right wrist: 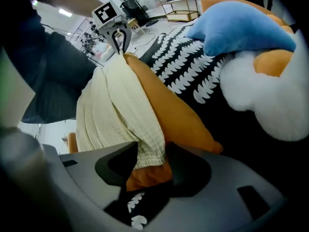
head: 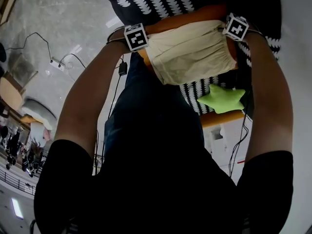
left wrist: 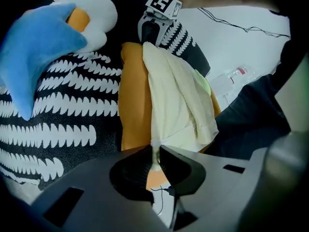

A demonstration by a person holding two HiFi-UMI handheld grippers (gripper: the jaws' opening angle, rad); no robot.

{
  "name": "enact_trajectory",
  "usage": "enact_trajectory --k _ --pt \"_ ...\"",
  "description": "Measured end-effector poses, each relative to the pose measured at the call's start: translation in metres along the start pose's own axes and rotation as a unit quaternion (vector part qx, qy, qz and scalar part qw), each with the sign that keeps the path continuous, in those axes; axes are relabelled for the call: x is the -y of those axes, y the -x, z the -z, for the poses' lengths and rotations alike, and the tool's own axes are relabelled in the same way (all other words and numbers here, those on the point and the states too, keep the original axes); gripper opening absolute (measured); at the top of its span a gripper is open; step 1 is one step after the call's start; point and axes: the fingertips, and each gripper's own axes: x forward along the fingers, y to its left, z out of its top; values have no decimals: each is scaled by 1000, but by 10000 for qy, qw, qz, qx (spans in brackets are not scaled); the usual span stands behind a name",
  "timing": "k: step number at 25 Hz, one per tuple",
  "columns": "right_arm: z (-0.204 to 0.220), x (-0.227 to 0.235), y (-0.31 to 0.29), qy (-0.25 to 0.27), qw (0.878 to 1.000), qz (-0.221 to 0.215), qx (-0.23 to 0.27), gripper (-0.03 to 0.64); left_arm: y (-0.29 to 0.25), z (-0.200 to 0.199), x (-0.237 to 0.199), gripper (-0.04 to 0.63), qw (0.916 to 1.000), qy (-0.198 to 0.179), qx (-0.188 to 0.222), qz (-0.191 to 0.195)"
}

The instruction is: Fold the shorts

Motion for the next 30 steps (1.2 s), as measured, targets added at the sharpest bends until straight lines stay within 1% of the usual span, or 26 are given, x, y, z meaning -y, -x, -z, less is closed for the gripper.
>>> enact_trajectory --k 1,2,4,5,6,7,8,9,11,13,14,15,17,18,20,23,26,30 --pt "3 -2 -1 63 9999 -67 -62 192 -4 2 9 64 9998 79 -46 172" --pt "5 -3 -2 94 9998 -132 -126 174 -5 4 14 59 9996 116 -72 241" --pt "13 -8 0 78 9993 -281 -248 159 0 0 11 51 10000 2 -54 15" --pt "15 -13 1 57 9989 -408 -213 124 0 -2 14 46 10000 -32 -48 -17" --pt "14 -19 2 54 9983 -569 -75 66 -2 -2 20 42 10000 -11 -59 69" --pt "9 -24 3 68 9974 -717 88 36 -3 0 24 38 9999 11 -69 134" --pt "6 -26 4 93 9966 -800 187 33 -2 1 24 37 9999 2 -66 107" --pt "3 -25 5 130 9966 -793 206 31 -1 4 21 35 10000 -8 -56 59" --pt "2 -15 11 211 9984 -514 42 29 2 9 17 34 10000 18 -39 28" --pt "1 0 22 295 9994 -89 -143 28 14 10 1 32 9994 -79 -26 -339" --pt "-4 5 28 326 9994 46 -101 28 21 12 -7 32 9988 -104 -25 -480" --pt "-12 8 33 346 9993 128 1 28 26 15 -9 32 9989 -61 -28 -465" --pt "-27 7 40 376 9987 178 301 28 32 24 -5 32 9996 85 -41 -275" --pt "-32 4 43 392 9980 185 461 28 36 27 -5 32 9995 115 -49 -294" --pt "-38 3 53 420 9962 354 682 28 50 29 -12 31 9985 144 -43 -534" --pt "-43 7 70 457 9912 847 905 28 70 28 -19 29 9958 151 -9 -908" --pt "-43 6 84 540 9847 1299 1028 28 83 23 -15 29 9935 -6 -14 -1135" --pt "-41 -2 97 613 9796 1601 1044 28 99 19 -1 29 9909 -173 47 -1331"
